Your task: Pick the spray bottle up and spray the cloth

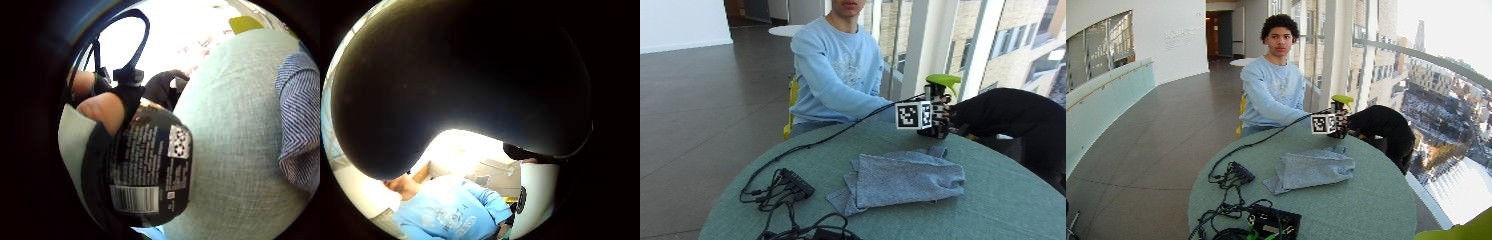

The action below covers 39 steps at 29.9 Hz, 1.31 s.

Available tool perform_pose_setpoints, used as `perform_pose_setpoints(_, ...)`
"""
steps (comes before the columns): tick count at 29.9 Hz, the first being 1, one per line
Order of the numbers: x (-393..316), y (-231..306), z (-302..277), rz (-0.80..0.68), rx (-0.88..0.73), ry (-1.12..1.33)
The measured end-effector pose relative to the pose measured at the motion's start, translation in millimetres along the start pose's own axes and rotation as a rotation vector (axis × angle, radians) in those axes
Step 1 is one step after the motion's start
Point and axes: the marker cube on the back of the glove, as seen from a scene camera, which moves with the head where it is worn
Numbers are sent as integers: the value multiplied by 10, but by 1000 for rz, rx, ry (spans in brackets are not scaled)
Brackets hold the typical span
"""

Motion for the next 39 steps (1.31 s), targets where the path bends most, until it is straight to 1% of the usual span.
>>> perform_pose_setpoints(17, 67, 13, 24, 10, 15, 38)
perform_pose_setpoints(24, -86, 141, -175, -18, 24, 70)
perform_pose_setpoints(28, -215, 359, -477, -31, 17, 144)
perform_pose_setpoints(31, -295, 600, -790, -11, -1, 243)
perform_pose_setpoints(36, -374, 1141, -1356, 68, -30, 406)
perform_pose_setpoints(39, -399, 1587, -1697, 111, -17, 513)
